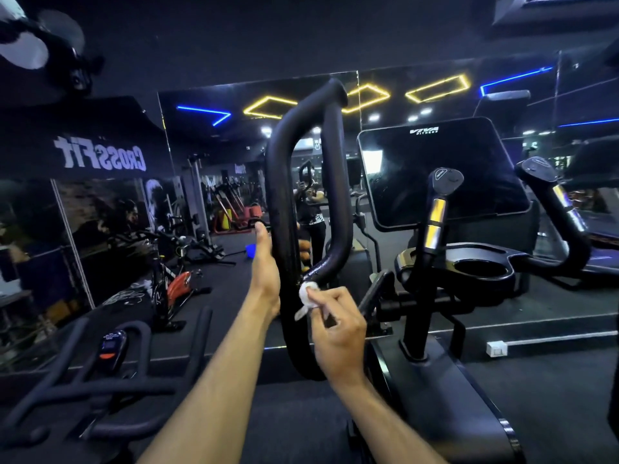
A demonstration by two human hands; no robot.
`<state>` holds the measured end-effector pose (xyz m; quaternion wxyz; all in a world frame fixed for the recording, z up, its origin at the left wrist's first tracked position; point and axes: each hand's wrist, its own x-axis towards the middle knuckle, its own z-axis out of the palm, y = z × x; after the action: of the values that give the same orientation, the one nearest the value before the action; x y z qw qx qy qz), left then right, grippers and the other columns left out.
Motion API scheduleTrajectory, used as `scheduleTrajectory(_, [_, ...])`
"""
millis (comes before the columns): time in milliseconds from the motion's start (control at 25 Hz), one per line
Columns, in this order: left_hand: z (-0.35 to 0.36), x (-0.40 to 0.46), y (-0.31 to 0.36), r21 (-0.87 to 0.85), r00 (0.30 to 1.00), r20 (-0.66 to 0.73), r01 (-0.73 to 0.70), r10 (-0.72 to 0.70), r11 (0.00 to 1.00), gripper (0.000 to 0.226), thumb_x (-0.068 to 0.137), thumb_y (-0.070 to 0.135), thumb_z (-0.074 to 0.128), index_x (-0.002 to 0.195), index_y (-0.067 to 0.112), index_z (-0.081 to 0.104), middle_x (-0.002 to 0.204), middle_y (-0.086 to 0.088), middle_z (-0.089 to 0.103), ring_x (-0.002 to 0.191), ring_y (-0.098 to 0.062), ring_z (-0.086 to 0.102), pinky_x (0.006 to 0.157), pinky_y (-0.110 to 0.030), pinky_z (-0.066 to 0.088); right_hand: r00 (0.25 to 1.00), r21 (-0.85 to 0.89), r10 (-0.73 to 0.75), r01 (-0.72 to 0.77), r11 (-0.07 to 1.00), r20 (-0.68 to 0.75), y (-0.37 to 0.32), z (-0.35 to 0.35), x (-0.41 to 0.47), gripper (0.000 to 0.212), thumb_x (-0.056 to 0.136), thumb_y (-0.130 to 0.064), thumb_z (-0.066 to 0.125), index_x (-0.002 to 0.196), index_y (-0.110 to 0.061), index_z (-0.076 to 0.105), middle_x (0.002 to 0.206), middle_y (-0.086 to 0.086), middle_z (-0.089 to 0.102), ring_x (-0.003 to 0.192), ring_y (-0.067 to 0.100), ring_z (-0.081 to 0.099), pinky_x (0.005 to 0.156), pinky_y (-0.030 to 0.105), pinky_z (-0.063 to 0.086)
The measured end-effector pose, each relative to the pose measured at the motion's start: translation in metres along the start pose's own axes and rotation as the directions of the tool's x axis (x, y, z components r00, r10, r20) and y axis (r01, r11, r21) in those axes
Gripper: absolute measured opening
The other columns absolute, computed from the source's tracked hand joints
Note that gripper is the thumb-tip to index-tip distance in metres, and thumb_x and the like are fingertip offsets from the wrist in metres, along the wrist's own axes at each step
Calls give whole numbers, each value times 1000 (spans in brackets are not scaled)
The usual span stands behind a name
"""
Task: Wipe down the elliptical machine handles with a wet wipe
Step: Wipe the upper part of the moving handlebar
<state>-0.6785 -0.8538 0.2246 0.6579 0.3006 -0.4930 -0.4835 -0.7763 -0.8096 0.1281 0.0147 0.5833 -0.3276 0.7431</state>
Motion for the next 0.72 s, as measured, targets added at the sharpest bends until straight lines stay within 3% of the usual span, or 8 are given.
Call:
scheduleTrajectory(120, [-10,-16,-24,-8,996,-7,89,-89,996,87,102,72,15,115,8,72,89,-14,75,72,-25,70,60,-30,58,994,-99,-110,113,989,28,-6,-26,37,24,85,5,72,104,-8,76,91,2,61,76,8,56,69,16,49])
scheduleTrajectory(200, [-15,-26,-37,55,993,23,118,-120,991,90,99,77,12,109,11,73,83,-17,73,60,-26,64,54,-31,51,967,-268,-247,257,929,70,-1,-43,88,22,87,2,69,107,-5,74,100,7,63,88,17,59,79,26,53])
scheduleTrajectory(280, [-18,-36,-47,70,993,7,118,-119,991,90,98,78,10,95,13,72,68,-19,63,49,-26,53,50,-30,44,923,-392,-316,380,838,220,6,-46,118,22,87,5,68,107,-3,74,106,9,64,95,23,59,87,30,52])
scheduleTrajectory(480, [-23,-31,-65,30,996,-66,54,-52,998,98,94,83,12,108,4,68,62,-17,59,50,-25,52,51,-30,43,820,-420,-401,559,715,409,17,-28,82,16,87,2,68,101,-5,72,98,8,65,84,26,53,76,38,50])
scheduleTrajectory(560, [-24,-28,-67,42,993,-106,58,-54,997,102,90,88,16,115,5,70,75,-15,68,61,-26,62,58,-34,51,846,-403,-363,512,759,391,11,-15,58,19,86,0,68,104,-6,71,99,7,65,84,25,52,77,35,50])
scheduleTrajectory(600, [-26,-25,-69,69,986,-155,70,-59,995,106,85,93,20,123,8,70,95,-12,74,81,-25,70,73,-40,58,869,-381,-320,461,802,377,6,-7,46,21,86,-1,69,106,-6,72,99,6,65,84,24,53,78,33,49])
scheduleTrajectory(680, [-25,-27,-68,123,969,-235,104,-73,987,116,73,102,24,138,15,65,135,-7,68,123,-23,65,109,-47,50,916,-276,-188,295,915,355,-4,2,30,23,84,-1,71,105,-9,74,97,0,66,86,21,58,79,32,51])
scheduleTrajectory(720, [-24,-28,-68,119,969,-233,115,-84,986,115,71,104,25,135,18,68,134,-9,69,121,-25,66,107,-46,51,926,-184,-133,208,961,354,-8,-2,31,22,84,-1,71,103,-12,76,96,-3,68,86,20,62,78,34,54])
